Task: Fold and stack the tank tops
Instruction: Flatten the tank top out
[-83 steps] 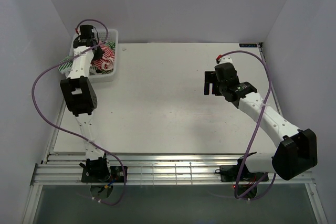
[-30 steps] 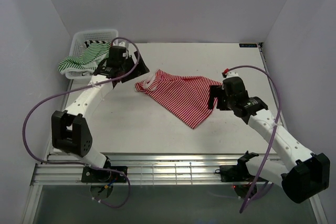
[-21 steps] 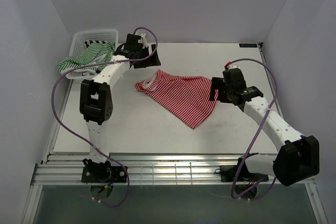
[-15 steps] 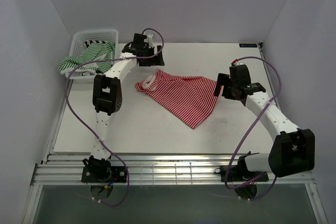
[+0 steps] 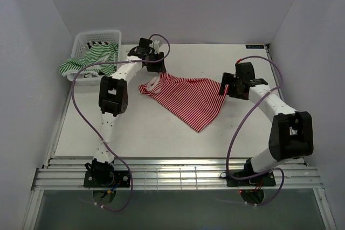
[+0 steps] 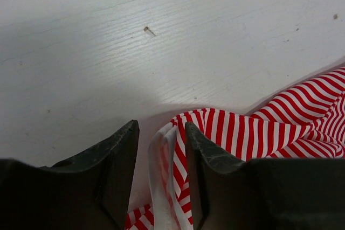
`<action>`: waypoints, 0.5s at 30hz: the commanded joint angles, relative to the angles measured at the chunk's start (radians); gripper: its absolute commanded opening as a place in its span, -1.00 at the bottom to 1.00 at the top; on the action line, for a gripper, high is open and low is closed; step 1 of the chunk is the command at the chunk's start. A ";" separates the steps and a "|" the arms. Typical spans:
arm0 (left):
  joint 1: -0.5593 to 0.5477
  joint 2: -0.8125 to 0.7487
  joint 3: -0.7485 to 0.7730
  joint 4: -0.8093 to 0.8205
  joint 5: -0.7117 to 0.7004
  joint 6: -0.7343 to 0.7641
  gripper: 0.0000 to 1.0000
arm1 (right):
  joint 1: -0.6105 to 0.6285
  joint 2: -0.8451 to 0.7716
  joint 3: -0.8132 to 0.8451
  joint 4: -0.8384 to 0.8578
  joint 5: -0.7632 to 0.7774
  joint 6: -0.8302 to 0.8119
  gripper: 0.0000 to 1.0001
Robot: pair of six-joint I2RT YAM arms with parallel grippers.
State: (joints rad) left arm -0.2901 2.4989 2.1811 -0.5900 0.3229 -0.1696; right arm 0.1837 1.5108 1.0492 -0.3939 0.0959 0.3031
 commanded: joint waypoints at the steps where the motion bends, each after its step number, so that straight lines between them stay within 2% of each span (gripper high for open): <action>1: -0.004 -0.009 -0.012 0.027 0.076 0.030 -0.03 | -0.016 0.040 0.057 0.044 -0.022 -0.010 0.82; 3: -0.003 -0.012 -0.029 0.029 0.085 0.042 -0.17 | -0.026 0.058 0.067 0.058 -0.025 -0.004 0.82; 4: -0.003 -0.012 -0.032 0.029 0.090 0.045 -0.32 | -0.029 0.078 0.072 0.064 -0.027 -0.004 0.82; 5: -0.003 -0.011 -0.033 0.030 0.090 0.045 -0.62 | -0.032 0.089 0.077 0.069 -0.028 -0.004 0.83; 7: -0.003 -0.012 -0.032 0.036 0.081 0.036 -1.00 | -0.039 0.127 0.095 0.089 -0.036 -0.002 0.85; 13: -0.003 -0.078 -0.088 0.110 -0.017 -0.019 -1.00 | -0.052 0.268 0.214 0.105 -0.061 -0.015 1.00; 14: -0.003 -0.093 -0.107 0.142 -0.031 -0.028 -1.00 | -0.053 0.285 0.230 0.107 -0.059 -0.021 1.00; 15: -0.003 -0.110 -0.127 0.159 -0.044 -0.040 -1.00 | -0.056 0.299 0.245 0.106 -0.047 -0.019 0.91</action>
State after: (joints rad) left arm -0.2905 2.4874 2.1017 -0.5053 0.3378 -0.1749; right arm 0.1364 1.7748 1.2209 -0.3305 0.0521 0.3008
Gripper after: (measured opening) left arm 0.025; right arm 0.978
